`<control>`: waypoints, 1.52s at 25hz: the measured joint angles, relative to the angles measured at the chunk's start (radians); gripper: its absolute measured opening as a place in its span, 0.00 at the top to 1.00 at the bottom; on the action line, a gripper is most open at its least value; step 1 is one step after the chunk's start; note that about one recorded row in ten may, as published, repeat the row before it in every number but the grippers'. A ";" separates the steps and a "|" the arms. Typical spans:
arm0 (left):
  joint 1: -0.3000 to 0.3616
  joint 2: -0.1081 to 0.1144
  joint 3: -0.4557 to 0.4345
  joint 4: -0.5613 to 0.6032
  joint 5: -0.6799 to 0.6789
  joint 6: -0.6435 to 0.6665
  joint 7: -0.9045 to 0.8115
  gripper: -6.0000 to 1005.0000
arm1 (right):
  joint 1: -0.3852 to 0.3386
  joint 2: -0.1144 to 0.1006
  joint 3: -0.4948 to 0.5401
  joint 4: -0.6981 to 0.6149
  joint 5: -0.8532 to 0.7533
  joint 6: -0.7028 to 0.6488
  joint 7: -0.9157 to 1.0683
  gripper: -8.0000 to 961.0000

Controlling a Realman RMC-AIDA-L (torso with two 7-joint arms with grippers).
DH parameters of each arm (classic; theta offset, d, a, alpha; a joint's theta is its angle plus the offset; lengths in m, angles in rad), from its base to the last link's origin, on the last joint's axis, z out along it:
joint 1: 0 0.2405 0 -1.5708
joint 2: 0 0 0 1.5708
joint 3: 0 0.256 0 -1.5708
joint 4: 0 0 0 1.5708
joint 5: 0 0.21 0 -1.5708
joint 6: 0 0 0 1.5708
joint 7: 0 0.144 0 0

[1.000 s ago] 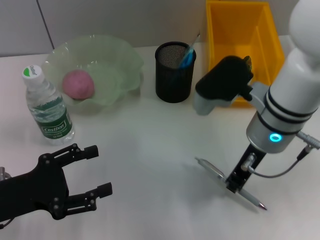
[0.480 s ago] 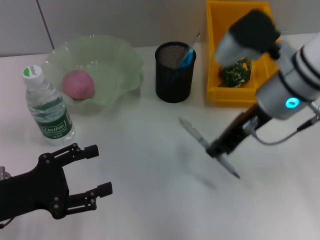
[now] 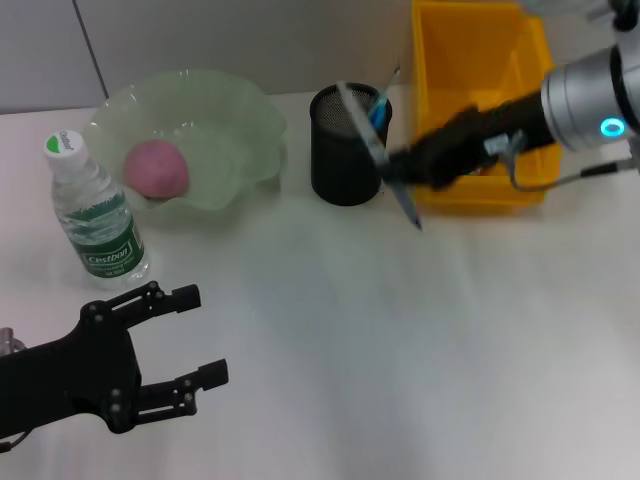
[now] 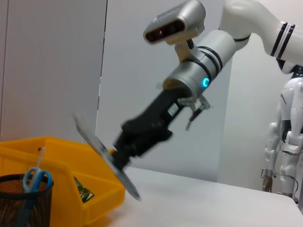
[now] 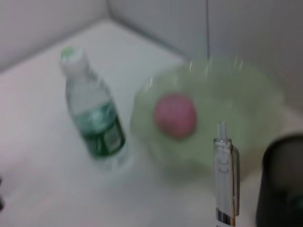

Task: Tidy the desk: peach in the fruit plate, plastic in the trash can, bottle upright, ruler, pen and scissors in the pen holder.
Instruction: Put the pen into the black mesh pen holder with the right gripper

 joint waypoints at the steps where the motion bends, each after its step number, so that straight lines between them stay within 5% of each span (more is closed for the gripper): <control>1: -0.003 0.000 0.000 -0.002 0.000 0.000 0.000 0.16 | -0.006 0.000 0.004 0.005 0.026 0.033 -0.026 0.85; 22: -0.028 0.002 -0.015 -0.003 -0.002 -0.007 -0.054 0.16 | -0.032 0.001 0.001 0.342 0.662 0.478 -0.633 0.85; 38: -0.029 0.002 -0.015 -0.001 0.002 -0.005 -0.091 0.16 | 0.056 0.005 -0.003 0.579 0.754 0.580 -0.842 0.85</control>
